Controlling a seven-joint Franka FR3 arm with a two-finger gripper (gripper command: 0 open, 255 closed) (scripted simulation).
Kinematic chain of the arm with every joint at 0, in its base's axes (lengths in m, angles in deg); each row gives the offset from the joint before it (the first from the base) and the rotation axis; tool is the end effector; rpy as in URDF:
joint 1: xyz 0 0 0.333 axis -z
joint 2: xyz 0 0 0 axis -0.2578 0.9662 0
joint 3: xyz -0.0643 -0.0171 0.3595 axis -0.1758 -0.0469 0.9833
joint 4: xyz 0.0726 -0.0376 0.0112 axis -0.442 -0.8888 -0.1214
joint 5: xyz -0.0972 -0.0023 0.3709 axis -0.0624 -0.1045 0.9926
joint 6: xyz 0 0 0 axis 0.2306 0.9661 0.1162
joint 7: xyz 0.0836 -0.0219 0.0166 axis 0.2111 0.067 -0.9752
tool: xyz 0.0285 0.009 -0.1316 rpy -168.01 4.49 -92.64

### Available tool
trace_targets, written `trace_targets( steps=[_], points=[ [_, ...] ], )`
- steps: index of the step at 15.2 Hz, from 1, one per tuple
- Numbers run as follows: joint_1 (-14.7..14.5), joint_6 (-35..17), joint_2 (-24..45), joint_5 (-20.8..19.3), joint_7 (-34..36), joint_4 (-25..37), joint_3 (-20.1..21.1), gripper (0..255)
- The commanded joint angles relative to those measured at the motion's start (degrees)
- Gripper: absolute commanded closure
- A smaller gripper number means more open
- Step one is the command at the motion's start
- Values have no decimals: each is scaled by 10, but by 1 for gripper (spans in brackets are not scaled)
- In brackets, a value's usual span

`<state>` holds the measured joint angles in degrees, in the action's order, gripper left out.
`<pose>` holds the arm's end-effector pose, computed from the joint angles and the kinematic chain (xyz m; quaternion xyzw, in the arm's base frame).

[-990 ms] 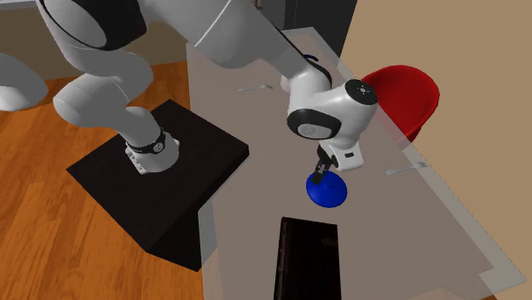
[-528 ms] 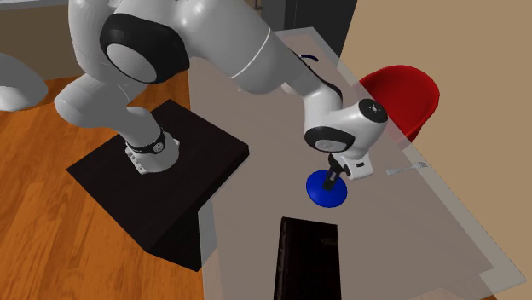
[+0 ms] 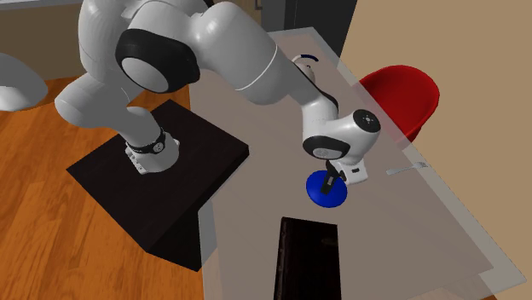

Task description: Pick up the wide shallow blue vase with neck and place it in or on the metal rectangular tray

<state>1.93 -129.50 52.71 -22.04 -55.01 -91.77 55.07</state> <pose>0.6266 0.2863 0.1789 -0.9982 -0.0515 0.0232 0.0175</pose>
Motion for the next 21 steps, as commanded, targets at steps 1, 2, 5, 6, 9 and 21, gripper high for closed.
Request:
trace_targets(
  steps=[1,2,5,6,9,21],
  points=[
    [0,-1,1,0,0,1,0,0],
    [0,-1,1,0,0,1,0,0],
    [0,-1,1,0,0,1,0,0],
    [0,-1,1,0,0,1,0,255],
    [0,-1,1,0,0,1,0,255],
    [5,27,-34,7,-3,-6,7,255]
  ],
)
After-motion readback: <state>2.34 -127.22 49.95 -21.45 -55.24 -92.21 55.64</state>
